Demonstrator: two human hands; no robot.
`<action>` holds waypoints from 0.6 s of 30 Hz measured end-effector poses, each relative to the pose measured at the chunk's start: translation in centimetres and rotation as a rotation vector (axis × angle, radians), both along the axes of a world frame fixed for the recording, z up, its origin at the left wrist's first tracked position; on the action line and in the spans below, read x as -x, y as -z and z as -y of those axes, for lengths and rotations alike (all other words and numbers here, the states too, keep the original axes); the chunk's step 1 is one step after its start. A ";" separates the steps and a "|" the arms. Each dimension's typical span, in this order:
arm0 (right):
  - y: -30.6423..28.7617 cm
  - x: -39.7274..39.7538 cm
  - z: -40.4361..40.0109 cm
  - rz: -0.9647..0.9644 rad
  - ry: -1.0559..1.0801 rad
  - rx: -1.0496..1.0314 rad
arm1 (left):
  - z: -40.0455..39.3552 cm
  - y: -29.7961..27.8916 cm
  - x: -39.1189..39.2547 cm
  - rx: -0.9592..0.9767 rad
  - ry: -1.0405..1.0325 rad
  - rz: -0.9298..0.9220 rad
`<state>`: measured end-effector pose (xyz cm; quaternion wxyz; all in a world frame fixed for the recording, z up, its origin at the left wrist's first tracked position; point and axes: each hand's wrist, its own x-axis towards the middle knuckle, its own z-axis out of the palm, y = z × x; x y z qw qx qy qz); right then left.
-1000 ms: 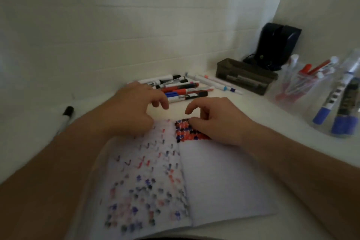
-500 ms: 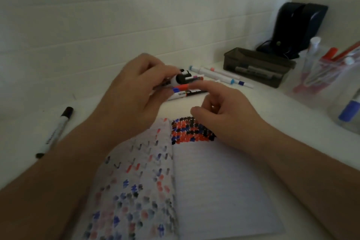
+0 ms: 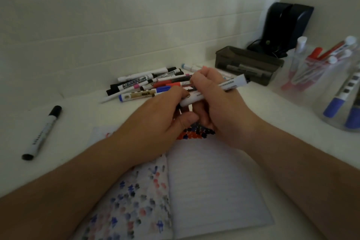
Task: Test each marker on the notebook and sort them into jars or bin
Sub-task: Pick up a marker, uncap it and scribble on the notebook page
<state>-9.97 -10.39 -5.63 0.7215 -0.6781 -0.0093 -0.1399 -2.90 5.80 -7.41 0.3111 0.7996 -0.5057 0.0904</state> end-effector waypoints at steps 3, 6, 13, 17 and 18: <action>0.4 -0.2 -0.6 -0.007 -0.014 0.005 | 0.3 0.2 0.1 0.012 0.028 -0.004; -0.3 0.2 -0.7 0.011 -0.068 -0.101 | 0.1 0.1 0.1 -0.017 0.078 -0.010; 0.2 0.7 0.6 0.056 -0.094 0.013 | 0.3 -0.4 -0.1 -0.014 0.105 -0.166; -0.7 0.8 1.0 0.043 -0.121 0.110 | 0.0 -0.6 -0.3 -0.001 0.106 -0.186; -1.1 0.9 1.3 0.013 -0.119 0.101 | 0.0 -0.5 -0.3 -0.013 0.092 -0.210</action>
